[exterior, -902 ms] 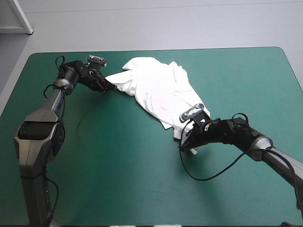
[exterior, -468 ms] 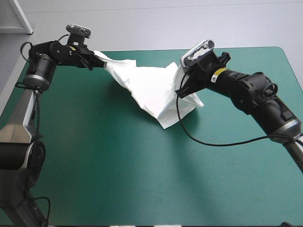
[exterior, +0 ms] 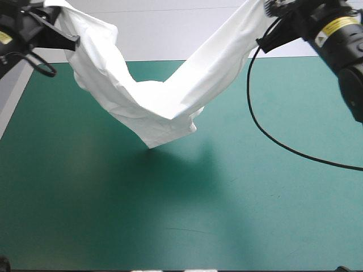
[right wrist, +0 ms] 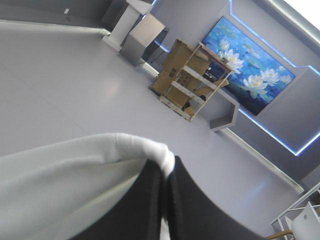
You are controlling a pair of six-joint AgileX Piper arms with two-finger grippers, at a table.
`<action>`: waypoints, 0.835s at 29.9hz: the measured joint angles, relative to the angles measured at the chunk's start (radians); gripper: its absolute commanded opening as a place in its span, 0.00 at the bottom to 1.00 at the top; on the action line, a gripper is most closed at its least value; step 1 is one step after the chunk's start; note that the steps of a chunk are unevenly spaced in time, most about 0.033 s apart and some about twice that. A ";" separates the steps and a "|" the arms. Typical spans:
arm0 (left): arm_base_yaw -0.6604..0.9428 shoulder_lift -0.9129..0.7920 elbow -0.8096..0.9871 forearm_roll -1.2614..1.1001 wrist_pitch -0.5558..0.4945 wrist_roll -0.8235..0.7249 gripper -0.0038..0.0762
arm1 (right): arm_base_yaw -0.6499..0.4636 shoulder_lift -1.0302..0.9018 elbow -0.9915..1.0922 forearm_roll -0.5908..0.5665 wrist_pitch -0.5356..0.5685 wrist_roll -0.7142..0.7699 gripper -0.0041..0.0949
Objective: Fold the cloth
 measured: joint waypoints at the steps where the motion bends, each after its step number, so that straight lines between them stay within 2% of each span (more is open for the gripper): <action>1: 0.000 -0.032 0.000 0.005 -0.008 0.000 0.07 | 0.000 -0.008 -0.031 -0.003 0.015 0.000 0.03; 8: 0.000 -0.240 -0.021 0.021 -0.033 0.041 0.07 | 0.000 -0.101 -0.162 0.064 0.058 0.001 0.03; 15: 0.000 -0.307 -0.069 0.030 -0.017 0.053 0.07 | 0.000 -0.219 -0.182 0.147 0.095 0.001 0.03; 18: 0.000 -0.298 -0.070 0.033 0.014 0.052 0.07 | 0.000 -0.235 -0.186 0.158 0.172 0.001 0.03; 21: 0.000 -0.258 -0.070 0.033 0.096 0.049 0.07 | 0.000 -0.224 -0.163 0.162 0.293 0.004 0.03; 25: 0.000 -0.172 -0.018 -0.002 0.201 0.045 0.07 | 0.000 -0.170 -0.029 0.170 0.411 0.063 0.03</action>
